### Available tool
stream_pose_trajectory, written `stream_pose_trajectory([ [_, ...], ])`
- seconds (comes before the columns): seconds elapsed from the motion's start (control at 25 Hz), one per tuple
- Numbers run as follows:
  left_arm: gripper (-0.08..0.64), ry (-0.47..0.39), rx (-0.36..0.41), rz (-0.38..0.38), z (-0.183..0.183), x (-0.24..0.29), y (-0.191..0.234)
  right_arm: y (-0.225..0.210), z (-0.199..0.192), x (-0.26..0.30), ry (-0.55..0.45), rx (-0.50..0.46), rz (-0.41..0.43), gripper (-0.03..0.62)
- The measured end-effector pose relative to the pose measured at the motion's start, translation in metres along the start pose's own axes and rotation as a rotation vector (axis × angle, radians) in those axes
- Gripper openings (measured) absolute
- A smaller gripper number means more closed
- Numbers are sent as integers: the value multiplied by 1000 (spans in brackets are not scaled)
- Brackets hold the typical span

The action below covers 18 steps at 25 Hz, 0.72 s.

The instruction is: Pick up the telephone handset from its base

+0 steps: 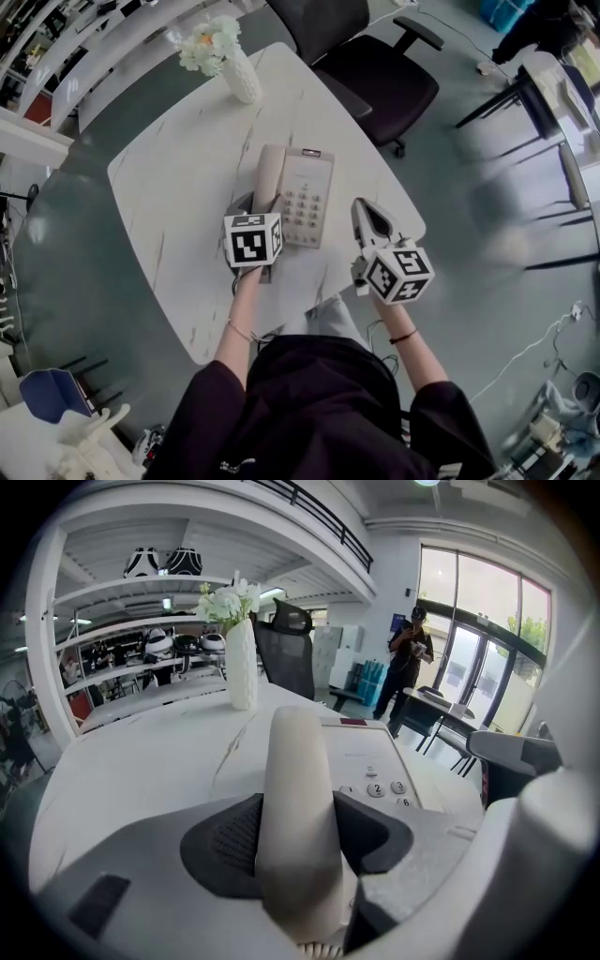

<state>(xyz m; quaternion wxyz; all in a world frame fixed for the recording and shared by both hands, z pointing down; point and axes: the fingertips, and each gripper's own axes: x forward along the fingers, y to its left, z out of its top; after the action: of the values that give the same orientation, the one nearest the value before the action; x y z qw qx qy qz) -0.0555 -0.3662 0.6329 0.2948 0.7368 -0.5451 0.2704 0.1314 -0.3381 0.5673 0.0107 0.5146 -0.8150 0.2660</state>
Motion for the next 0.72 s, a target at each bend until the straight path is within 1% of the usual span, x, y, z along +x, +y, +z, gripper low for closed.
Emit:
stream_pose_trajectory([
  [0.24, 215, -17, -4, -12, 4, -6, -1, 2, 2, 2, 2, -5, 6, -8],
  [0.72, 215, -77, -48, -44, 13, -28, -1, 14, 17, 7, -14, -21, 33, -8],
])
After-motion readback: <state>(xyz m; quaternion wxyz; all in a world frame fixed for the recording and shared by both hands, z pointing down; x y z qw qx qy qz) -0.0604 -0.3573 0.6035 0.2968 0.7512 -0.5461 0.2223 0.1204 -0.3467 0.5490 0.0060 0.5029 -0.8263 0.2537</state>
